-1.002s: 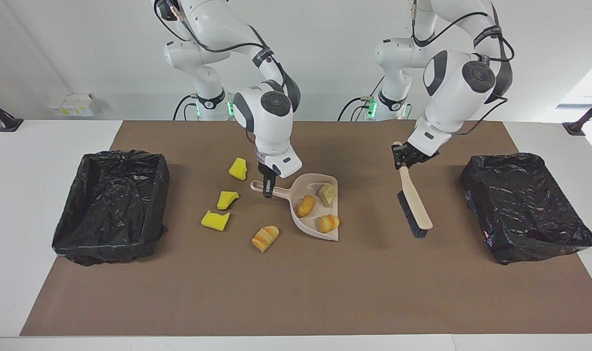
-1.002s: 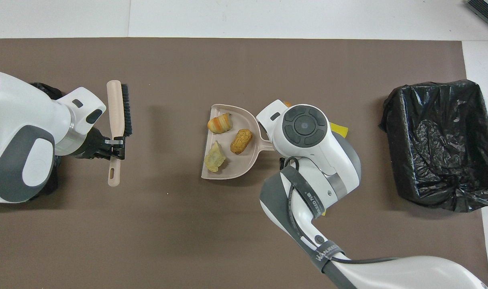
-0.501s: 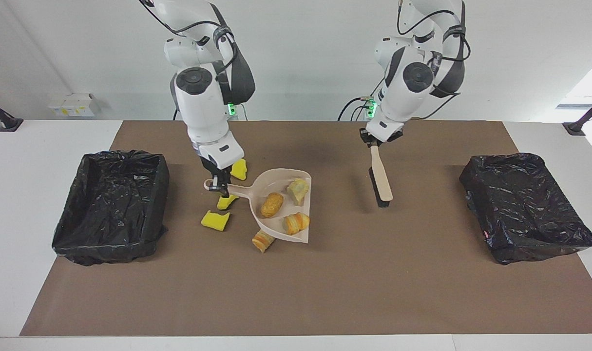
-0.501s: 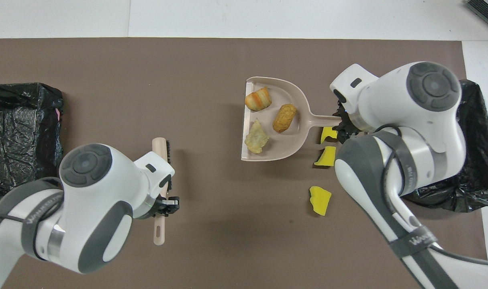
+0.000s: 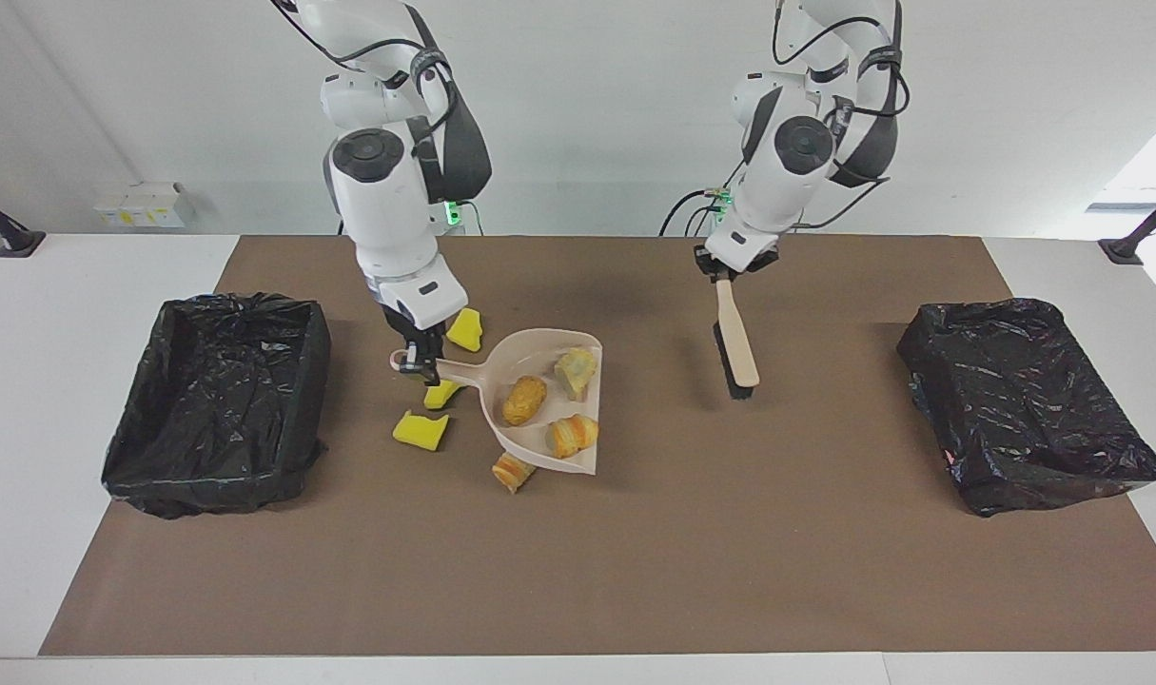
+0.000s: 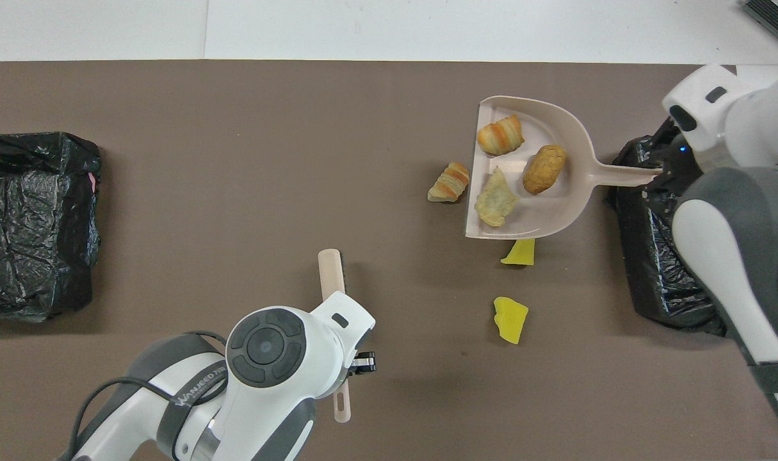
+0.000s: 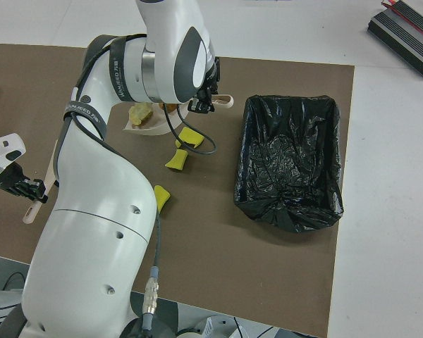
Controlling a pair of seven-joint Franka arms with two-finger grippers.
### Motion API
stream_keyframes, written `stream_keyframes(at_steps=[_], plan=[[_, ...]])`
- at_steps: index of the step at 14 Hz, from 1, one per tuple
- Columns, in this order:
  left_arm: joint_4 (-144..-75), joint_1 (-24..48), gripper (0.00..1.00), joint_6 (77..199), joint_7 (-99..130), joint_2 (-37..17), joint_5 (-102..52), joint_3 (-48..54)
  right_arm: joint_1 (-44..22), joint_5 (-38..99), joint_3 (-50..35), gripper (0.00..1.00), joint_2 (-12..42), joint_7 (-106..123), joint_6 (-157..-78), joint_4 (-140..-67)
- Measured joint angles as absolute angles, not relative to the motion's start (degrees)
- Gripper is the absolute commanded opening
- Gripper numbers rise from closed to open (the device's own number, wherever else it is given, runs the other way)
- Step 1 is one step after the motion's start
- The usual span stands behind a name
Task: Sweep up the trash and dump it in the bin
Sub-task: 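Carry the loaded dustpan with the right gripper over the bin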
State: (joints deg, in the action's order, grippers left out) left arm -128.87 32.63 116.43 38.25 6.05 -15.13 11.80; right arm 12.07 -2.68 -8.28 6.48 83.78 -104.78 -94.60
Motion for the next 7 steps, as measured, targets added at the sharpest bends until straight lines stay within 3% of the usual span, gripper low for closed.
stream_keyframes(at_steps=[4,7], plan=[[-130.0,32.9,0.0,117.5,38.2,3.9,-15.2,11.8,24.1,-2.9,-7.8,0.0,6.3,96.7,-103.8,-94.1],[-130.7,33.0,0.0,117.9,38.2,3.8,-15.2,11.8,28.5,-9.5,-7.2,0.0,6.2,100.7,-104.1,-93.7]])
